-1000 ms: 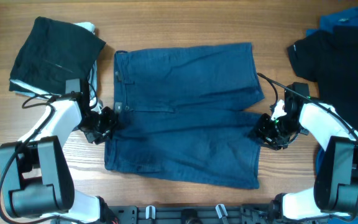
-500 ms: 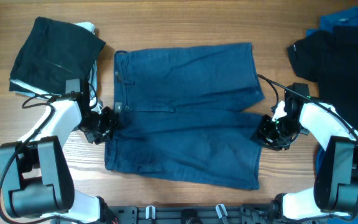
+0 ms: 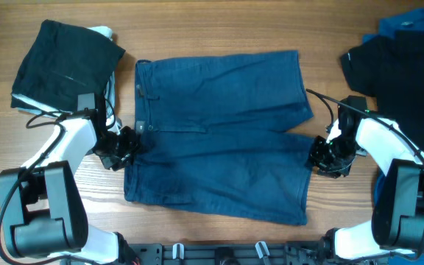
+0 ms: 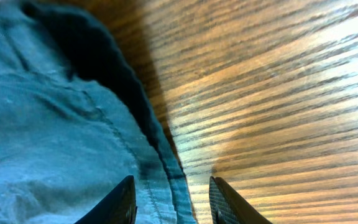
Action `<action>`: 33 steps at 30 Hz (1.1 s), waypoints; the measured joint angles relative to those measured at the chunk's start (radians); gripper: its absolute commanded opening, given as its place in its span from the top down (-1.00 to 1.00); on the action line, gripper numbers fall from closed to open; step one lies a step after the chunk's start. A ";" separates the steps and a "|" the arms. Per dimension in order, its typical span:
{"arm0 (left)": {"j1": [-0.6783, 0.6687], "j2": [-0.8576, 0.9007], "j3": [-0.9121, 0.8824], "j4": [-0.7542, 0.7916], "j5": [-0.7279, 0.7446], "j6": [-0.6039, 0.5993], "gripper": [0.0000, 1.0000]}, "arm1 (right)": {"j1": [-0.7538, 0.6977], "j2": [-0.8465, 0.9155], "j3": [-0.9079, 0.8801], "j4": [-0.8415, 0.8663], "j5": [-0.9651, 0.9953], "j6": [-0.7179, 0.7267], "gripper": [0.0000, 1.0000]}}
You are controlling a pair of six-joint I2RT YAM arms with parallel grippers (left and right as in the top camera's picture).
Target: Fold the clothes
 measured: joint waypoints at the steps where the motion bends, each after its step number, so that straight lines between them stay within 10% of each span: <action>1: 0.000 0.000 0.000 0.000 0.000 0.000 -0.09 | 0.000 0.003 0.027 -0.034 0.003 0.000 0.23; 33: 0.000 0.000 0.000 -0.002 0.000 0.000 -0.10 | 0.107 0.017 0.081 0.109 0.141 -0.041 0.50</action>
